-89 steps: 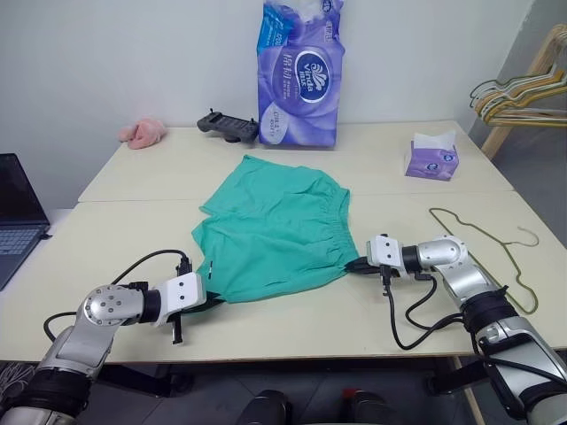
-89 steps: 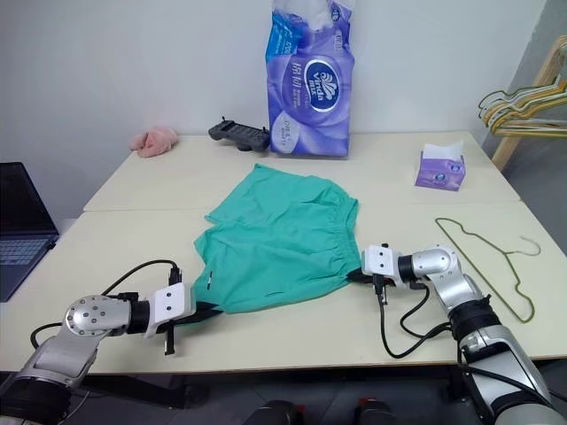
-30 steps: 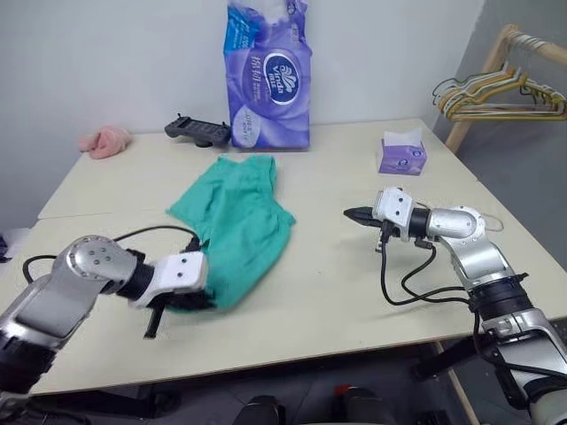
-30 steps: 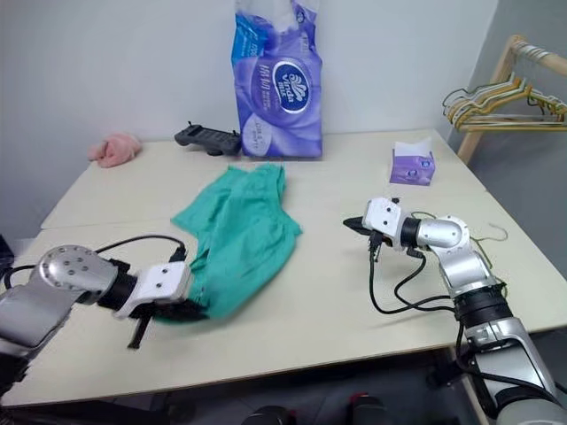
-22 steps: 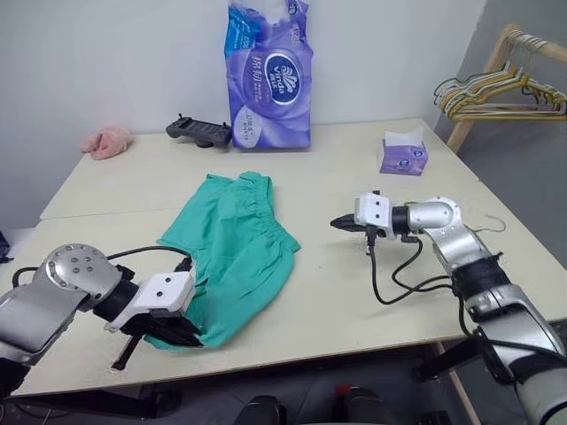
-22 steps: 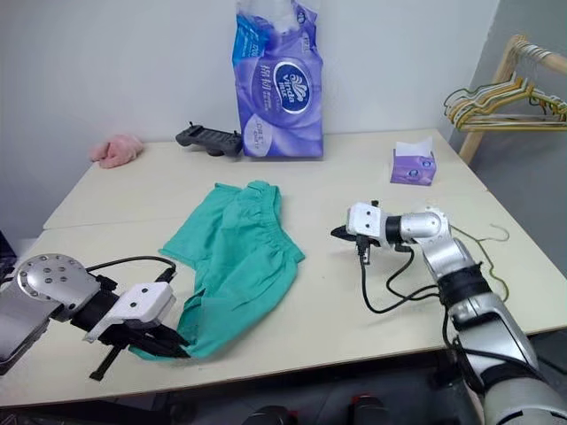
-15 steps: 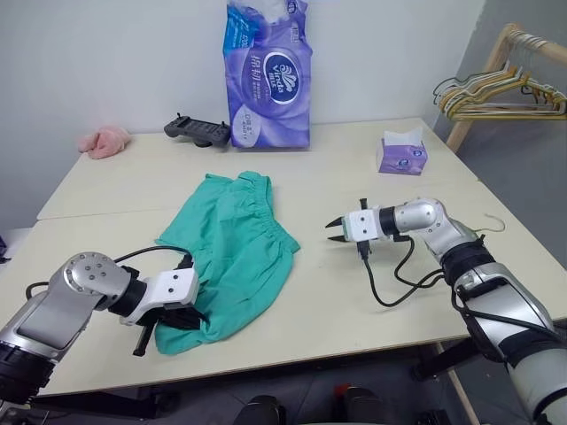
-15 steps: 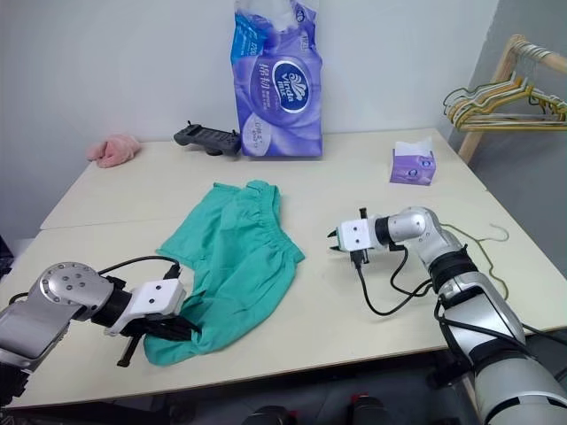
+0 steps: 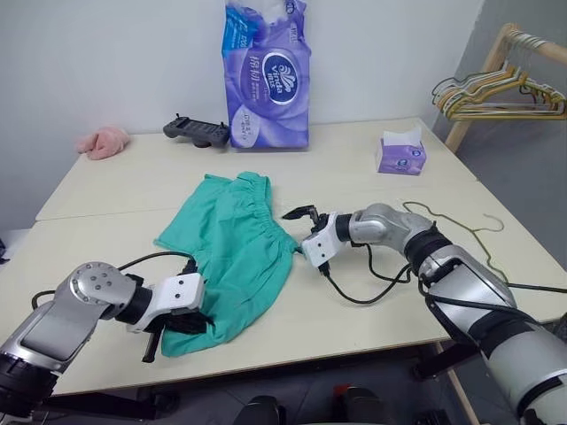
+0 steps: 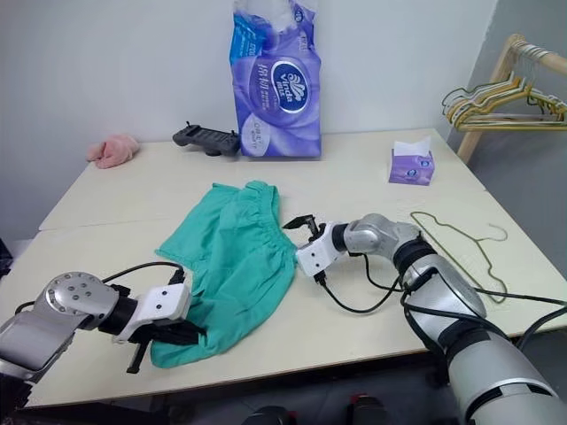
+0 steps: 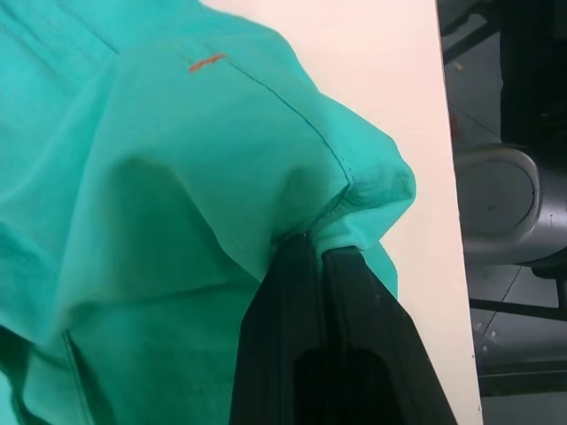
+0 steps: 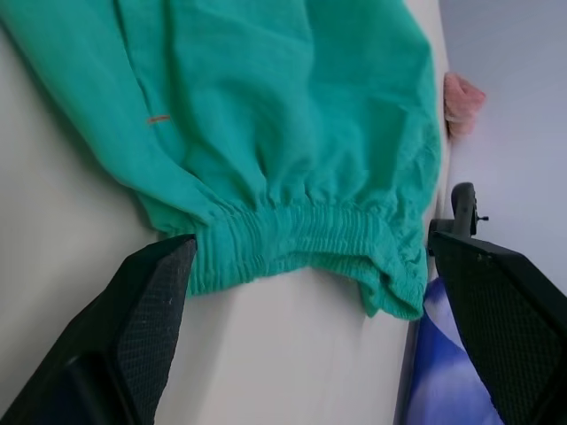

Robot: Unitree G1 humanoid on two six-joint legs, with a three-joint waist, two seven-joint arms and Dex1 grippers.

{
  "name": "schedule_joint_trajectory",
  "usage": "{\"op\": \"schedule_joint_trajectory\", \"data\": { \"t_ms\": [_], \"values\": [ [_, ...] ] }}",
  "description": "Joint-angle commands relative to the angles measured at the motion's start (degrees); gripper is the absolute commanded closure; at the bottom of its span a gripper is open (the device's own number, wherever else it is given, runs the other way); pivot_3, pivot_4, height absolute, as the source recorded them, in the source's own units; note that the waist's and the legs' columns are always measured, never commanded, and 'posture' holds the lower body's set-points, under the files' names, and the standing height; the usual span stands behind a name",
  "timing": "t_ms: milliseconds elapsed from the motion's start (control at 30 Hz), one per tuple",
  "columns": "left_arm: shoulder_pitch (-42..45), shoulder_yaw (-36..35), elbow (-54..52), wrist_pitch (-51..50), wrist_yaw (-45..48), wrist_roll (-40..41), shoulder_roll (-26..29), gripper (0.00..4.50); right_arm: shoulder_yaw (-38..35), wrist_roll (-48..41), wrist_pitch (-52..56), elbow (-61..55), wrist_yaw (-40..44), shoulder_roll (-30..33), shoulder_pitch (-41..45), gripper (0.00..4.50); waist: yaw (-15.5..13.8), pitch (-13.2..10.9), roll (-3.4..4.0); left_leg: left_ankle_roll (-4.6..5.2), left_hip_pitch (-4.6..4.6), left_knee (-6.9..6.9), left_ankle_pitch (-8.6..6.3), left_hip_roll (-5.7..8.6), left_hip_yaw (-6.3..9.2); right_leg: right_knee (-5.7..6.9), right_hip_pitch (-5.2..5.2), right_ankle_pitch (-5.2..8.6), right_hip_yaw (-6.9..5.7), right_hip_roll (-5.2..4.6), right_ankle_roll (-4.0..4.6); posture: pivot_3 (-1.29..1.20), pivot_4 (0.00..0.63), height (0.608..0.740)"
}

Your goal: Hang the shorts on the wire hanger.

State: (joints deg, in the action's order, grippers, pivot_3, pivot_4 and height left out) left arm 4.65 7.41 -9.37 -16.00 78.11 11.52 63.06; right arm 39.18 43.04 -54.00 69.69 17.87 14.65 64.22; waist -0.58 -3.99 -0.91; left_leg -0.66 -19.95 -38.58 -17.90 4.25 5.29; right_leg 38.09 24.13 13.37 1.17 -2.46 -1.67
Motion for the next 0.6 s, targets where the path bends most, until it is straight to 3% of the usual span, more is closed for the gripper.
{"op": "schedule_joint_trajectory", "data": {
  "t_ms": [33,600],
  "values": [
    [-0.5,-2.7,-2.3,-0.8,-0.6,1.2,0.7,4.5,3.1,4.7,0.9,1.5,-5.3,0.1,2.6,0.02,-0.2,0.0,0.01,-0.01,0.0,0.0,0.01,0.0,0.01,0.01,0.0,0.0,-0.01,0.0,0.0,0.18,0.051,0.74],
    [-1.3,-3.8,-2.2,-0.4,-1.2,1.0,0.5,4.5,7.6,9.1,-0.4,2.6,-9.3,-5.3,2.8,0.02,-0.7,0.0,-0.05,-0.43,0.31,0.6,0.16,-0.47,0.06,0.27,0.04,0.29,-0.01,0.41,0.61,0.21,0.048,0.74]
  ]
}}
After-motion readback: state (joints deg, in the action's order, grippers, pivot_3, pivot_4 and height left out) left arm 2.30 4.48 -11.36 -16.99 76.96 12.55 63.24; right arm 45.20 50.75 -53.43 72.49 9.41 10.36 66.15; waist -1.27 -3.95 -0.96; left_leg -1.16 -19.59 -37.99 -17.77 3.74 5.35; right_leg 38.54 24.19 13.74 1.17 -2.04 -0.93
